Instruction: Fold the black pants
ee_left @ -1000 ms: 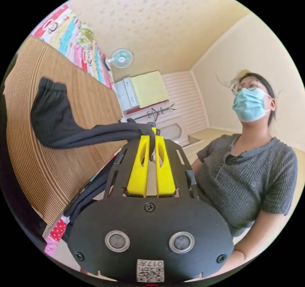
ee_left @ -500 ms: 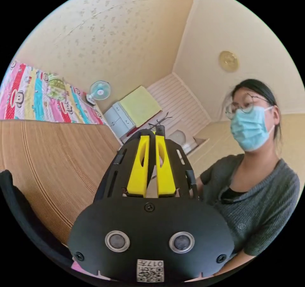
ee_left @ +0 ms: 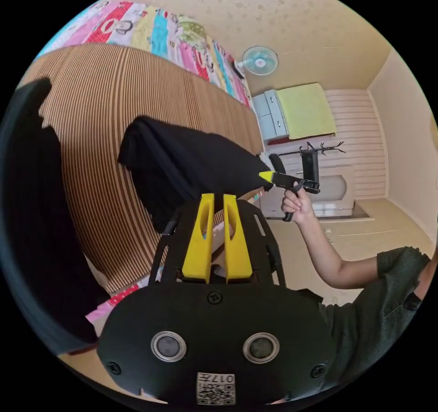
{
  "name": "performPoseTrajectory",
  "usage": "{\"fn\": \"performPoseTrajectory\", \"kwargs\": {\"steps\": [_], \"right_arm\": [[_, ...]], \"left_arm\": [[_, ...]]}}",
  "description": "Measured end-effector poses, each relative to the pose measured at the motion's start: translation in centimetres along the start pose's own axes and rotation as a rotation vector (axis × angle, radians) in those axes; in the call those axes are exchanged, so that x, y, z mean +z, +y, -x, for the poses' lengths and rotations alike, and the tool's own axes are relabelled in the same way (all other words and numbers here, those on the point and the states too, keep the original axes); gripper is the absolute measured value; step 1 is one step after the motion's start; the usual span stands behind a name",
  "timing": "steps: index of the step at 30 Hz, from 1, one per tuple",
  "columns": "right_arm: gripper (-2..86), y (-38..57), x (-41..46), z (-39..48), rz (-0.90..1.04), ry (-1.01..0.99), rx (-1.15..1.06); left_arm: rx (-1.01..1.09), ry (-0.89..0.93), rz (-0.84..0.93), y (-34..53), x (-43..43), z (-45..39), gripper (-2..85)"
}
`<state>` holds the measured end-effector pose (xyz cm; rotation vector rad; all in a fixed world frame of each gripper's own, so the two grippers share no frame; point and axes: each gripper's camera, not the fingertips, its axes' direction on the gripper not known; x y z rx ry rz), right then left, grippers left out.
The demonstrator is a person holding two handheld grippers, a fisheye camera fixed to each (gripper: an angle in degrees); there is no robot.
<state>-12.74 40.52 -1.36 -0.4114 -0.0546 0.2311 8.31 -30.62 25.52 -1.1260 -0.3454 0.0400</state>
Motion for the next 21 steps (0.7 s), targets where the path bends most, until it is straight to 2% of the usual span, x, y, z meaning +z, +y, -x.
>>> {"fn": "performPoseTrajectory", "kwargs": {"steps": [3,4,6,8,14,17,21], "right_arm": [[4.4,7.7,5.5,-7.1,0.059,-0.057,0.288],[5.4,10.2,7.0,-9.4,0.075,-0.043,0.414],[6.8,12.1,8.0,-11.3,0.065,-0.058,0.504],[8.6,11.6,7.8,-11.6,0.006,-0.075,0.485],[15.4,-0.2,8.9,-11.9,-0.060,0.018,0.288],[17.2,-5.8,11.2,-12.9,-0.059,0.008,0.240],[16.0,-8.7,16.3,-14.9,-0.049,-0.187,0.303]], "left_arm": [[-0.127,-0.055,0.170,4.1,5.4,3.6,4.8],[-0.155,-0.072,0.187,4.6,6.1,4.2,5.8],[-0.229,-0.010,0.159,5.6,7.3,6.7,10.1],[-0.261,0.051,0.096,4.9,7.5,8.3,13.0],[-0.202,-0.025,-0.024,-3.4,8.6,12.2,17.2],[-0.193,-0.085,-0.017,-7.5,10.1,13.9,17.6],[-0.206,0.004,0.093,-10.7,13.7,15.2,16.4]]}}
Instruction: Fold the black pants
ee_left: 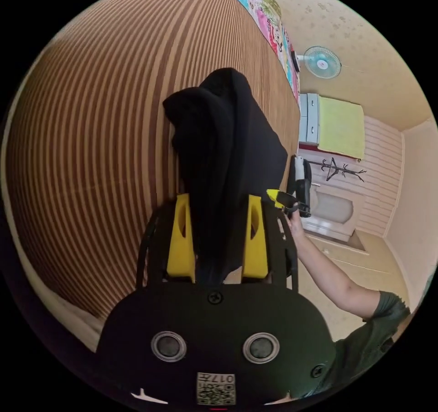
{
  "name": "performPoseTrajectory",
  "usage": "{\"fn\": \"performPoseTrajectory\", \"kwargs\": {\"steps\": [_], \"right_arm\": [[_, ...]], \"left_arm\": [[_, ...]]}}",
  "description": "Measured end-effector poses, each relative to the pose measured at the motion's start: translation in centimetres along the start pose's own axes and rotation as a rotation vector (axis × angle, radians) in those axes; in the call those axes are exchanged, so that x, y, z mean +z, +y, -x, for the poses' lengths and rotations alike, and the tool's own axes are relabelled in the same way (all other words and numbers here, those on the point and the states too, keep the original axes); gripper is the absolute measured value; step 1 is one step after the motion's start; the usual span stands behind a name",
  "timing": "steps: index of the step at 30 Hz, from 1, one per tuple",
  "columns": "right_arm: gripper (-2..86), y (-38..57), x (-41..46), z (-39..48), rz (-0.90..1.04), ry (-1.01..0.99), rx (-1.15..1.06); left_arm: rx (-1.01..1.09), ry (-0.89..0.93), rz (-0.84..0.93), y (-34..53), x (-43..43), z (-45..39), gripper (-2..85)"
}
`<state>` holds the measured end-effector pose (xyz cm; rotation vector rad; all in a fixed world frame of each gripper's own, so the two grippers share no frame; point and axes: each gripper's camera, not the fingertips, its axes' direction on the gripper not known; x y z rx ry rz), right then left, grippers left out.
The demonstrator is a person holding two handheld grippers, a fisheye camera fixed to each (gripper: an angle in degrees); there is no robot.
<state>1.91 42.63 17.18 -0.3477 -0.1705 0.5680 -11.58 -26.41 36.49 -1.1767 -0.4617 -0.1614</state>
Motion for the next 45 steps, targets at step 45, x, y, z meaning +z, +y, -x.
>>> {"fn": "performPoseTrajectory", "kwargs": {"steps": [45], "right_arm": [[8.1,41.1,11.0,54.7,-0.449,-0.286,-0.419]], "left_arm": [[0.889,0.025,0.088,19.4,6.8,-24.7,8.5]]}}
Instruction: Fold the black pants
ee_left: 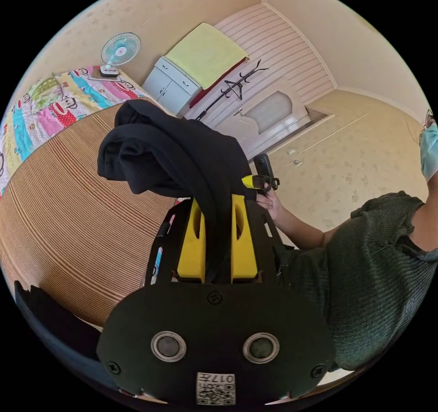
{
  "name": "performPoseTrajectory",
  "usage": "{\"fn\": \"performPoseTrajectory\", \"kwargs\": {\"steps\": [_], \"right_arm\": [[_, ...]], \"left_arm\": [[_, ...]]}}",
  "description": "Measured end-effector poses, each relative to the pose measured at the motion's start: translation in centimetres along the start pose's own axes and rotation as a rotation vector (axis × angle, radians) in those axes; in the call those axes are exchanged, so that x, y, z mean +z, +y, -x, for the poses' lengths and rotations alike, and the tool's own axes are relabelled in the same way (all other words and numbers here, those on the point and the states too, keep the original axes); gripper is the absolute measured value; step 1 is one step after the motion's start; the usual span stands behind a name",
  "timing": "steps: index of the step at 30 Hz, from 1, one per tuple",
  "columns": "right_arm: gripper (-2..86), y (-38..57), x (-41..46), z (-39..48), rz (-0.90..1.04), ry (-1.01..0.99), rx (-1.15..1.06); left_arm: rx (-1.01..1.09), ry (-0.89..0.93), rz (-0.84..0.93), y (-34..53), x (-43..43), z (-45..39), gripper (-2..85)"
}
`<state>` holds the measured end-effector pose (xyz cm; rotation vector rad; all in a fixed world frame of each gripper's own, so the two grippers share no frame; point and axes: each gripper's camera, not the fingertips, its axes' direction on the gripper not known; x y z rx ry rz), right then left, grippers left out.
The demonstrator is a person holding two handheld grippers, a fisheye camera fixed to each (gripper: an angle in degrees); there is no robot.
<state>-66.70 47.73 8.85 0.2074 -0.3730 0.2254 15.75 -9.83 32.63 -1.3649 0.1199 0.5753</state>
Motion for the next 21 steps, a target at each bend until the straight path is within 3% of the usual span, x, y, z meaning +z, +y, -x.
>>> {"fn": "performPoseTrajectory", "kwargs": {"steps": [11,16,21], "right_arm": [[8.0,-0.4,-14.4,6.7,-0.111,0.079,-0.088],[8.0,4.0,-23.3,12.7,-0.286,0.163,-0.053],[8.3,8.7,-25.5,17.2,-0.444,0.166,-0.021]], "left_arm": [[0.095,0.024,0.075,-12.0,22.6,-4.6,8.4],[0.150,0.149,0.201,-18.3,34.1,-7.1,8.4],[0.270,0.194,0.350,-21.3,43.0,-10.1,8.4]]}}
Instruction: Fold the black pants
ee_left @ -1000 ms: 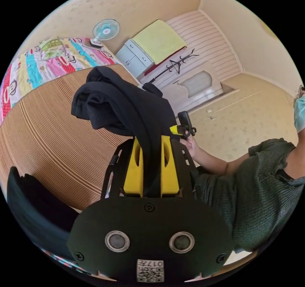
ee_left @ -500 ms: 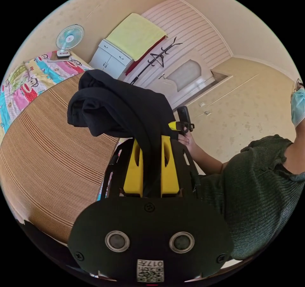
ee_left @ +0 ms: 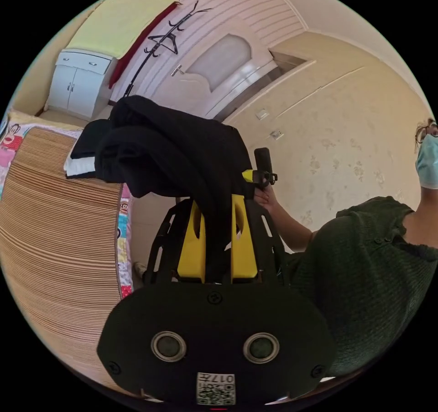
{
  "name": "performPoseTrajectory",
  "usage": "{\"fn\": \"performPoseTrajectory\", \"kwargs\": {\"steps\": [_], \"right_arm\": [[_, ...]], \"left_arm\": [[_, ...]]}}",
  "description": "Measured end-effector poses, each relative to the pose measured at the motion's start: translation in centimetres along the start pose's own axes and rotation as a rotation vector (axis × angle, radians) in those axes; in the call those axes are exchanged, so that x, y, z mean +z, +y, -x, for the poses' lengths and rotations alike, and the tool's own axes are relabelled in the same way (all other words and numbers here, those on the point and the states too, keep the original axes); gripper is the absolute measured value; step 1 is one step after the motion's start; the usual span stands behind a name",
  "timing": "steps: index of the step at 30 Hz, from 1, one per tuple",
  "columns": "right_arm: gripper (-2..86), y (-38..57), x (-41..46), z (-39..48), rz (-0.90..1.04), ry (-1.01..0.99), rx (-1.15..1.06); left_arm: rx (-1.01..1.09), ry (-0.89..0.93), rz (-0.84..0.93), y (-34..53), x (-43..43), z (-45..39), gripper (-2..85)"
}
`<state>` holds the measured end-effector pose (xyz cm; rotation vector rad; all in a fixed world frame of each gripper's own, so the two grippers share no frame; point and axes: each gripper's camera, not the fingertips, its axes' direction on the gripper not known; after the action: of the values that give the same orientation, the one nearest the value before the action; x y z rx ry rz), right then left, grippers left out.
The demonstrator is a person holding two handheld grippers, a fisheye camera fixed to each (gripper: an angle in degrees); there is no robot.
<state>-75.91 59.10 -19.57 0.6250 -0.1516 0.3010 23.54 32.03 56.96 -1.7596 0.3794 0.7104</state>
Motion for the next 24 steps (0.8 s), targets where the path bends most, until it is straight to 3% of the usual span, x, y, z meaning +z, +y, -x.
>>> {"fn": "performPoseTrajectory", "kwargs": {"steps": [3,8,24], "right_arm": [[8.4,0.3,0.3,2.0,-0.129,0.007,0.047],[8.6,-3.3,4.7,5.9,-0.111,0.027,0.029],[8.3,-22.1,19.3,7.7,0.296,0.063,0.084]], "left_arm": [[-0.007,0.015,0.060,-2.0,2.4,1.8,8.4],[-0.013,0.026,0.056,-4.2,1.8,6.5,8.4],[-0.300,0.006,-0.170,-6.2,2.6,23.1,8.5]]}}
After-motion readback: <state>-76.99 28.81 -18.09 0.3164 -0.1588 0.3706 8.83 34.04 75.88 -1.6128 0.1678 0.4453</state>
